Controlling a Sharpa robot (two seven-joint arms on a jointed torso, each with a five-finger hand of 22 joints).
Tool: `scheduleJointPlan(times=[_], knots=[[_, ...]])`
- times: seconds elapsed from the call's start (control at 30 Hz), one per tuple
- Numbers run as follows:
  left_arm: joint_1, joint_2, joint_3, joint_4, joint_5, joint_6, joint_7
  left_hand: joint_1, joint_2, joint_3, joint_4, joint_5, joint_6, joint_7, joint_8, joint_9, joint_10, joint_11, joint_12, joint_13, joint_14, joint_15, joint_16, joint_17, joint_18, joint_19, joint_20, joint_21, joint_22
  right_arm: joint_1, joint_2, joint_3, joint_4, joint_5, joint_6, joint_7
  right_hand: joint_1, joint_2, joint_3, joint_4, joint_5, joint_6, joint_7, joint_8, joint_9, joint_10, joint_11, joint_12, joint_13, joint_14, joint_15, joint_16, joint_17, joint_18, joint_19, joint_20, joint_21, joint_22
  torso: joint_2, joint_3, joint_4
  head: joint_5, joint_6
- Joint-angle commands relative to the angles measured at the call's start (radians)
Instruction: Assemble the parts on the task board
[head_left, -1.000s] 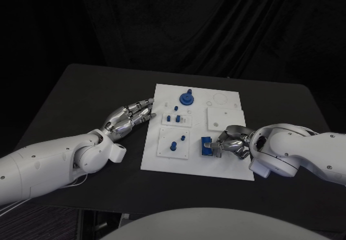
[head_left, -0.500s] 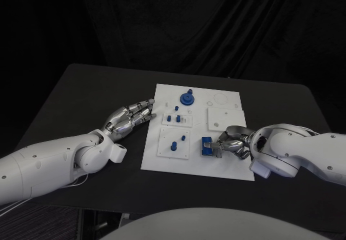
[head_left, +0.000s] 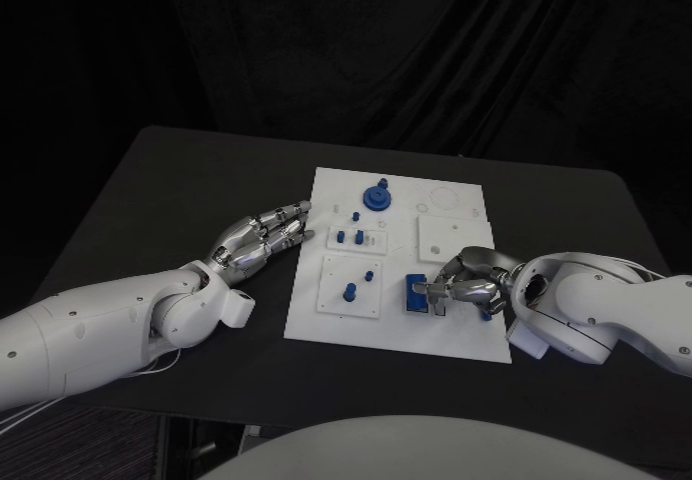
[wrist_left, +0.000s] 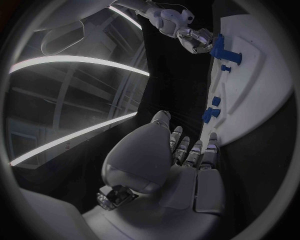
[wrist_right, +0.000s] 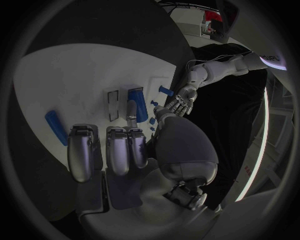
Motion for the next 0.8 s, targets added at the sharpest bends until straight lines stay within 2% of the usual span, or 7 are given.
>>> scheduleJointPlan(times=[0.03, 0.17, 0.3, 0.5, 0.63, 0.7, 0.8], knots=[[-0.003, -0.001, 0.001, 0.004, 0.002, 0.013, 0.022, 0.005, 0.001, 0.007, 0.0, -0.002, 0.002, 0.004, 0.004, 0.001, 0.0, -0.004, 0.004, 0.001, -0.002, 0.006, 0.006, 0.001, -0.016, 0.002, 0.004, 0.004, 0.001, -0.002, -0.018, 0.0, 0.024, -0.136, -0.127, 0.129, 0.021, -0.005, -0.005, -0.013, 0.006, -0.013, 0.001, 0.008, 0.004, 0.104, 0.001, 0.003, 0.264, 0.103, 0.005, 0.003, 0.263, -0.015, 0.089, 0.004, 0.009, 0.252, 0.0, 0.0003, -0.0001, 0.0, 0.0], [-0.004, -0.002, 0.001, 0.004, 0.002, 0.012, 0.024, 0.005, 0.002, 0.008, 0.0, -0.001, 0.003, 0.004, 0.004, 0.001, 0.001, -0.004, 0.005, 0.001, -0.002, 0.006, 0.007, 0.001, -0.016, 0.003, 0.004, 0.004, 0.003, -0.002, -0.046, 0.0, 0.049, -0.262, -0.197, 0.2, 0.048, -0.013, -0.018, -0.025, 0.006, -0.034, 0.005, 0.014, 0.01, 0.104, 0.004, 0.003, 0.264, 0.103, 0.008, 0.003, 0.263, -0.017, 0.093, 0.006, 0.016, 0.255, 0.0, 0.0012, -0.0009, 0.001, 0.0], [-0.005, -0.003, 0.001, 0.005, 0.002, 0.011, 0.025, 0.005, 0.002, 0.008, 0.0, -0.001, 0.003, 0.004, 0.004, 0.001, 0.001, -0.004, 0.005, 0.001, -0.002, 0.006, 0.007, 0.001, -0.016, 0.003, 0.004, 0.004, 0.003, -0.002, -0.067, 0.0, 0.064, -0.372, -0.234, 0.246, 0.09, -0.02, -0.027, -0.039, 0.007, -0.053, 0.009, 0.027, 0.018, 0.104, 0.007, 0.003, 0.264, 0.103, 0.011, 0.003, 0.263, -0.018, 0.095, 0.009, 0.02, 0.256, 0.0, 0.0012, -0.0005, 0.001, 0.0], [-0.006, -0.005, 0.001, 0.005, 0.002, 0.009, 0.026, 0.006, 0.001, 0.008, 0.0, -0.001, 0.005, 0.004, 0.005, 0.001, 0.001, -0.005, 0.005, 0.001, -0.001, 0.006, 0.007, 0.002, -0.016, 0.004, 0.004, 0.004, 0.004, -0.002, -0.085, 0.0, 0.068, -0.501, -0.228, 0.272, 0.149, -0.028, -0.04, -0.056, 0.008, -0.091, 0.013, 0.036, 0.024, 0.104, 0.006, 0.003, 0.264, 0.103, 0.01, 0.003, 0.263, -0.017, 0.092, 0.01, 0.015, 0.254, 0.0, 0.0004, -0.0009, 0.002, 0.0], [-0.007, -0.006, 0.001, 0.005, 0.002, 0.009, 0.027, 0.006, 0.001, 0.008, 0.0, -0.001, 0.005, 0.004, 0.005, 0.001, 0.001, -0.005, 0.005, 0.001, -0.001, 0.006, 0.007, 0.002, -0.016, 0.004, 0.004, 0.004, 0.004, -0.003, -0.087, 0.0, 0.063, -0.596, -0.198, 0.269, 0.2, -0.034, -0.049, -0.071, 0.008, -0.152, 0.018, 0.032, 0.024, 0.104, 0.0, 0.003, 0.264, 0.103, 0.005, 0.003, 0.263, -0.016, 0.091, 0.006, 0.013, 0.254, 0.0, 0.0003, -0.0008, 0.002, 0.0], [-0.008, -0.006, 0.001, 0.006, 0.002, 0.009, 0.027, 0.006, 0.001, 0.008, 0.0, -0.001, 0.005, 0.004, 0.005, 0.001, 0.001, -0.005, 0.005, 0.001, -0.001, 0.006, 0.007, 0.002, -0.016, 0.004, 0.004, 0.004, 0.004, -0.008, -0.087, 0.0, 0.059, -0.651, -0.174, 0.258, 0.224, -0.038, -0.057, -0.07, 0.009, -0.218, 0.017, 0.007, 0.007, 0.104, -0.002, 0.003, 0.264, 0.102, 0.003, 0.002, 0.26, -0.015, 0.089, 0.004, 0.009, 0.252, 0.0, 0.0004, -0.0008, 0.003, 0.0], [-0.008, -0.006, 0.001, 0.006, 0.002, 0.009, 0.028, 0.006, 0.001, 0.009, 0.0, 0.0, 0.005, 0.005, 0.005, 0.002, 0.001, -0.005, 0.005, 0.001, -0.001, 0.006, 0.007, 0.002, -0.016, 0.004, 0.004, 0.005, 0.004, -0.017, -0.088, 0.0, 0.053, -0.723, -0.147, 0.24, 0.269, -0.059, -0.076, -0.054, 0.01, -0.39, 0.014, -0.067, -0.056, 0.104, -0.007, 0.003, 0.264, 0.098, 0.0, -0.005, 0.243, -0.01, 0.078, 0.001, -0.009, 0.245, -0.001, 0.0003, -0.0009, 0.003, 0.0]])
